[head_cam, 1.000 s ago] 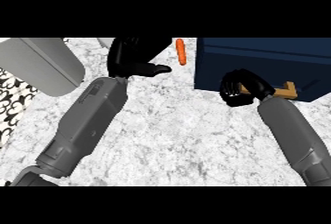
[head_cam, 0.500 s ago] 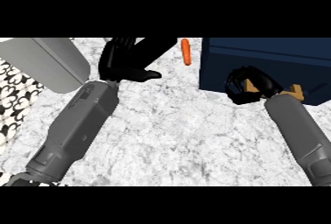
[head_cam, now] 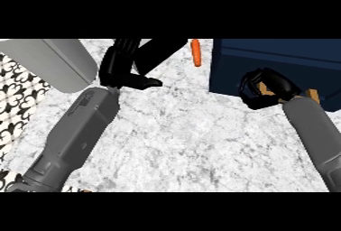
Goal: Pick up the cup, place it into the drawer and close the drawer
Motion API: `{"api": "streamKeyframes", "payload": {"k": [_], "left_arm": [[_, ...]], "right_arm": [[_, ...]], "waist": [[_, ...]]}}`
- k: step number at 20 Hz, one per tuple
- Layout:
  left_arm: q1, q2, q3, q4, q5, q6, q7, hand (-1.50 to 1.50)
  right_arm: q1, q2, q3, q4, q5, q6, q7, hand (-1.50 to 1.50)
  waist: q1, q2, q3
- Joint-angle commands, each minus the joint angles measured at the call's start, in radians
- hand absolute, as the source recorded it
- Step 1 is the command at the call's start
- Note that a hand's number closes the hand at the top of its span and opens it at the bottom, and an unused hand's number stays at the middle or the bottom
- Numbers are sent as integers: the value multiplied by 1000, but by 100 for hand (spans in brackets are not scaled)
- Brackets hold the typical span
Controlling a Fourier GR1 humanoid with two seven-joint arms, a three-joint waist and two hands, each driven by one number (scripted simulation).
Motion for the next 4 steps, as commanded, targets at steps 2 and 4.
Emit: {"api": "streamKeyframes", "payload": {"k": [2,4], "left_arm": [[24,8,4,-9,8,-21,-3,-150],[31,-9,-9,-16,2,-21,-6,-150]], "right_arm": [[-183,-127,-90,22,-1,-101,86,150],[-173,-132,-86,14,-5,-79,81,150]], "waist": [[33,14,-18],[34,16,-16]]}}
